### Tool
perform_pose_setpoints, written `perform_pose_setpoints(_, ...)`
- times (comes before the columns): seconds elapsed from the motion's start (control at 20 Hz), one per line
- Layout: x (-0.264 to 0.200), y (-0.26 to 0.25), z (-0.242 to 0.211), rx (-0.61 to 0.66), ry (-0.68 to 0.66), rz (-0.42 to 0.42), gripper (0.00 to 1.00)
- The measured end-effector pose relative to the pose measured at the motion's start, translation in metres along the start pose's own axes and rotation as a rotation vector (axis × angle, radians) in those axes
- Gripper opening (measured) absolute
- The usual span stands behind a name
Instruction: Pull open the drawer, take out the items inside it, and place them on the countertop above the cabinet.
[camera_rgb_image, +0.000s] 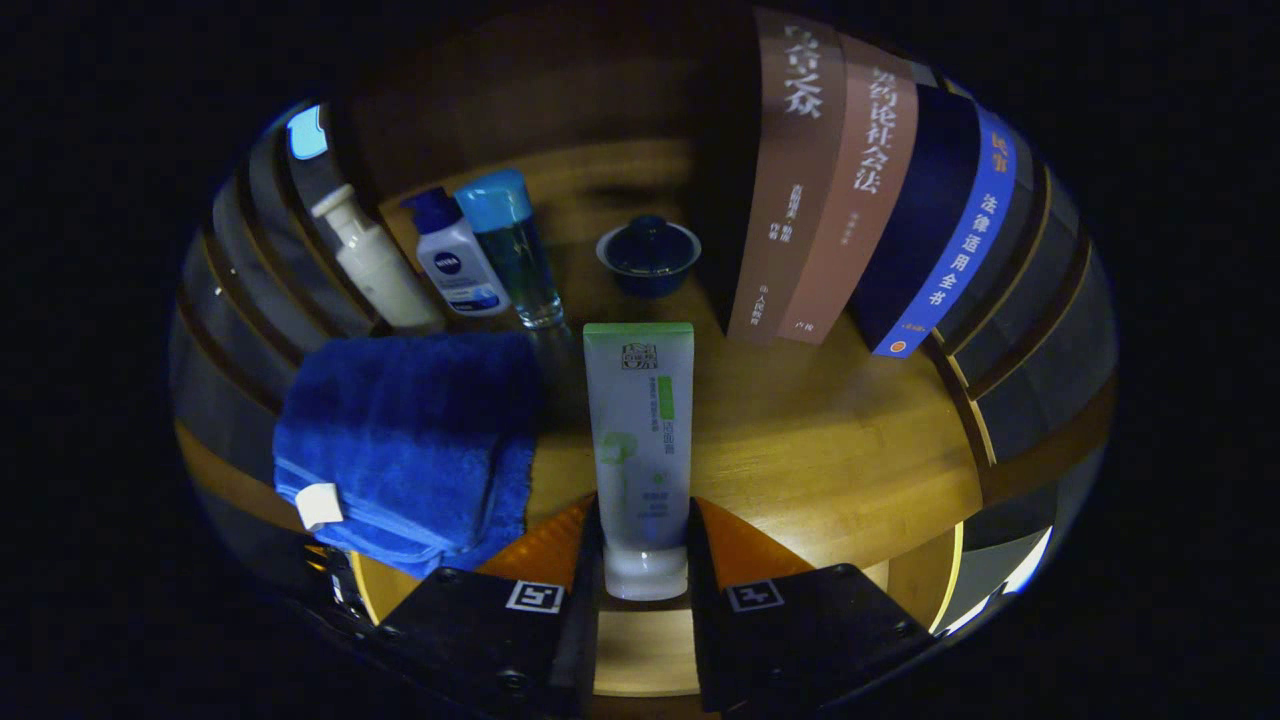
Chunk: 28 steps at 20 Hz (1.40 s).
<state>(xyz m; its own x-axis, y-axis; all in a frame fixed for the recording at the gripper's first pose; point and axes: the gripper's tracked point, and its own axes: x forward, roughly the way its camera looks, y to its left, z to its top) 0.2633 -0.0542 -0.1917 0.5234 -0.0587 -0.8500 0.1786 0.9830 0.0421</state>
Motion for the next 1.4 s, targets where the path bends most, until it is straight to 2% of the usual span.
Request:
perform_pose_setpoints(0.2,0.010,-0.003,-0.002,0.003,0.007,-0.024,0.44)
perform_pose_setpoints(0.3,0.009,-0.003,0.001,-0.002,0.010,-0.022,0.47)
perform_pose_setpoints(0.75,-0.009,-0.009,0.005,0.032,-0.036,-0.012,1.00)
perform_pose_setpoints(0.9,-0.032,-0.007,0.005,0.032,-0.085,0.005,1.00)
perform_pose_setpoints(1.1,-0.079,-0.005,-0.004,0.026,-0.215,0.026,1.00)
perform_pose_setpoints(1.4,-0.159,0.008,-0.045,-0.006,-0.439,0.091,1.00)
